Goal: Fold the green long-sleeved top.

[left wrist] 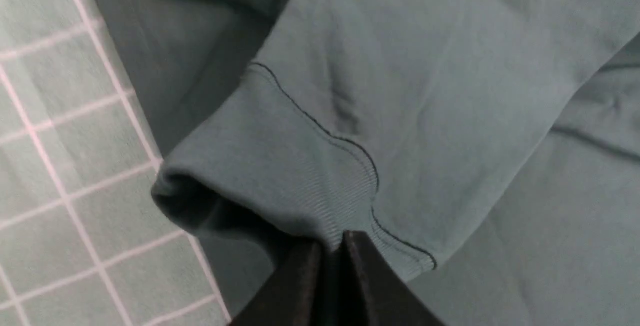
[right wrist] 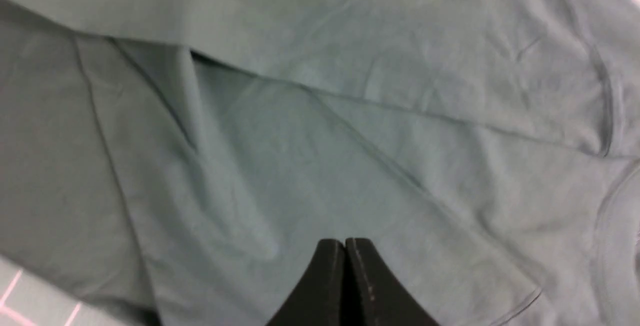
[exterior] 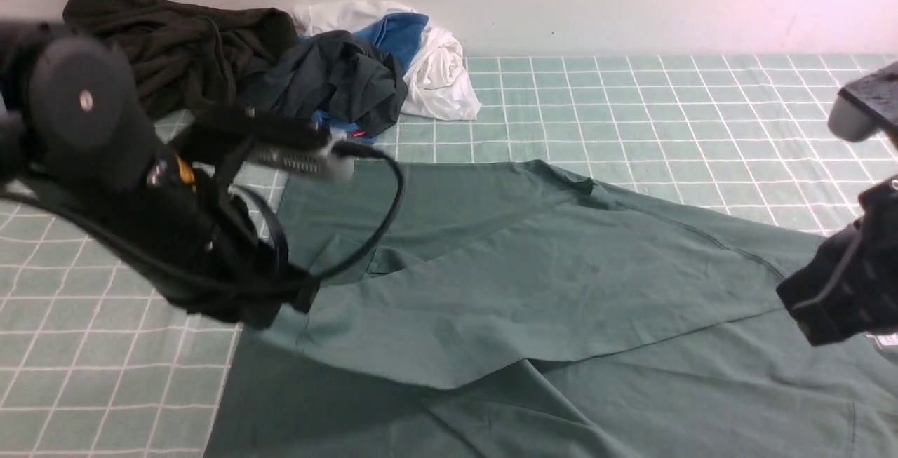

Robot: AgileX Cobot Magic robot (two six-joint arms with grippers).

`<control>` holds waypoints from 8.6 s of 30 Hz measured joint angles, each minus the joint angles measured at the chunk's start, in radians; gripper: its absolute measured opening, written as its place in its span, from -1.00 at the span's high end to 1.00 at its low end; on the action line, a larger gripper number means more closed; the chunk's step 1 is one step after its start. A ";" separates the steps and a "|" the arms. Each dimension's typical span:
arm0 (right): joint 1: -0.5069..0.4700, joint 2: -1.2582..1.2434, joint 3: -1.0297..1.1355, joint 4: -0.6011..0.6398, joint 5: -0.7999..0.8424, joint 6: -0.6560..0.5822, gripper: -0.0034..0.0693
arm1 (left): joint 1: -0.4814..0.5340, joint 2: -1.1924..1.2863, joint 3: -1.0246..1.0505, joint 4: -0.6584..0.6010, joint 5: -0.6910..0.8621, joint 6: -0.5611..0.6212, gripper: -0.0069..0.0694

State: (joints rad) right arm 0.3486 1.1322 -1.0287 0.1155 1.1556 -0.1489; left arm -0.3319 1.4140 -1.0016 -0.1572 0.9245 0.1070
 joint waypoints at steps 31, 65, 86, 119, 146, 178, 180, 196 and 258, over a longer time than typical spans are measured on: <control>0.310 -0.008 0.138 0.058 0.084 -0.053 0.94 | -0.417 -0.069 0.496 0.201 -0.125 0.333 -0.31; 0.310 -0.008 0.138 0.033 0.084 -0.082 0.94 | -0.412 0.023 0.396 0.306 -0.105 0.116 0.82; 0.310 0.047 0.505 -0.176 -0.276 -0.444 -0.51 | -0.336 -0.002 0.394 0.266 -0.028 0.109 0.82; 0.111 0.254 0.078 -0.295 -0.248 -0.510 0.85 | -0.126 0.049 -0.061 0.306 0.173 0.191 0.80; -0.147 1.081 -0.759 -0.147 -0.411 -0.497 0.53 | 0.121 0.844 -0.921 0.411 -0.120 0.291 0.58; -0.552 0.746 -0.284 -0.140 -0.241 0.077 -0.13 | 0.096 0.661 -0.532 0.189 0.160 0.111 0.83; -0.595 0.791 -0.283 -0.140 -0.281 0.090 -0.20 | 0.096 0.660 -0.493 0.189 0.118 0.111 0.83; -0.626 0.875 -0.284 -0.087 -0.336 0.043 0.05 | 0.096 0.643 -0.470 0.190 0.089 0.111 0.83; 0.305 0.771 -1.024 0.021 0.095 -0.074 0.57 | 0.097 -1.214 0.440 0.397 0.093 -0.153 0.83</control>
State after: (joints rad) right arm 0.6539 1.9036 -2.0524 0.1367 1.2508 -0.2234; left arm -0.2347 0.1996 -0.5617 0.2394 1.0174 -0.0461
